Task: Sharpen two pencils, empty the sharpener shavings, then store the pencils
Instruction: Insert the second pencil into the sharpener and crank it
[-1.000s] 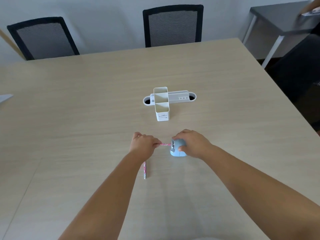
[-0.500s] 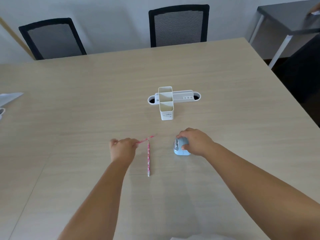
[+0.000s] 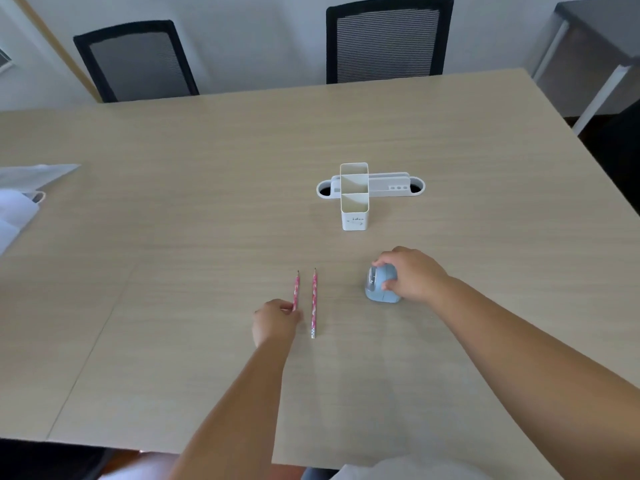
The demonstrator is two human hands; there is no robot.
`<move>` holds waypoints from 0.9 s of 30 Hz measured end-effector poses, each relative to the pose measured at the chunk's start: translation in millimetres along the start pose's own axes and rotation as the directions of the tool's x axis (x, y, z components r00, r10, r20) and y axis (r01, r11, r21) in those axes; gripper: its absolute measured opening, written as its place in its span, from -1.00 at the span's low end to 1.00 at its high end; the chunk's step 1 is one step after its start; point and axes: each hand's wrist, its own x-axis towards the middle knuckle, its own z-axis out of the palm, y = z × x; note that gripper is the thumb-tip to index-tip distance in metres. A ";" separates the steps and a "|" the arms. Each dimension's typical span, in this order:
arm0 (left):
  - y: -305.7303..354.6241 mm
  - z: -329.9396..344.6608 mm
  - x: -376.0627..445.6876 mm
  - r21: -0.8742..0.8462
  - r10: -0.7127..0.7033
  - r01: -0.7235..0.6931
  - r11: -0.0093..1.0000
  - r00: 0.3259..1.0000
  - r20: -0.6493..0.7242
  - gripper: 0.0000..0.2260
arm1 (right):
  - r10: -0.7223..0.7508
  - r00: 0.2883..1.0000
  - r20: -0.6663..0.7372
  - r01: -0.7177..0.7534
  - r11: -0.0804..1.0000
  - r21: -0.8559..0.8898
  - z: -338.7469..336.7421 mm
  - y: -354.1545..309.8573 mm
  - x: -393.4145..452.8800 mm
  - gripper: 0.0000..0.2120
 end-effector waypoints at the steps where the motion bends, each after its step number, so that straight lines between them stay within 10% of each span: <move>1: 1.2 1.1 -0.2 -0.015 -0.001 0.001 1.000 1.000 0.003 -0.86 | 0.000 1.000 0.000 0.000 1.000 0.003 0.4 0.6 -0.1 -0.58; 12: 6.7 4.4 -7.4 -0.031 0.095 -0.099 0.995 0.989 -0.113 -0.87 | 0.000 1.000 0.006 0.000 1.000 -0.003 -2.2 -0.6 -1.7 -0.60; 27: 38.9 23.8 -17.2 0.142 0.129 -0.155 0.978 0.976 0.177 -0.76 | 0.000 1.000 0.021 0.000 1.000 0.003 -3.6 -0.6 -1.9 -0.60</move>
